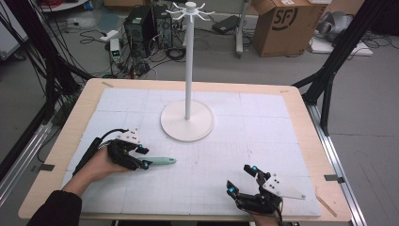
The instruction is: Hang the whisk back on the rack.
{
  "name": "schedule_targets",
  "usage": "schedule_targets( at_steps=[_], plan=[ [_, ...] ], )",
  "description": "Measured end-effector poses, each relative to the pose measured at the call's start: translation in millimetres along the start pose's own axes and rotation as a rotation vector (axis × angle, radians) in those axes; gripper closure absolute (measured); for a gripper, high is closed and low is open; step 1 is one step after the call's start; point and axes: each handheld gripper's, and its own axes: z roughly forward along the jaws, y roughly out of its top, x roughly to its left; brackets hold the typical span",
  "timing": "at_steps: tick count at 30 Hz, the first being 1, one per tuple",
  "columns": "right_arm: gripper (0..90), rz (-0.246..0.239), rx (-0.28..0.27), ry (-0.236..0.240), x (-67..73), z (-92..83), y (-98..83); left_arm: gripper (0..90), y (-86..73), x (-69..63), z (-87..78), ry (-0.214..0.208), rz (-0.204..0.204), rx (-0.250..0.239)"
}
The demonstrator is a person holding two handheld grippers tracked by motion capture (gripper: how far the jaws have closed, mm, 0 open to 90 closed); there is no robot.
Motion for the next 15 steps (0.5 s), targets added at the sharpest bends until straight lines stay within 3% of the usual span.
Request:
schedule_targets(
  at_steps=[11, 15],
  plan=[
    [14.7, 0.006, -0.004, 0.001, -0.7, -0.3, 0.1, 46.1, 2.6, 2.1, 8.7, 0.021, 0.016, 0.103],
    [14.7, 0.011, -0.005, 0.002, -1.1, -0.5, 0.3, 46.6, 1.9, 2.3, 12.2, 0.025, 0.001, 0.115]
  ],
)
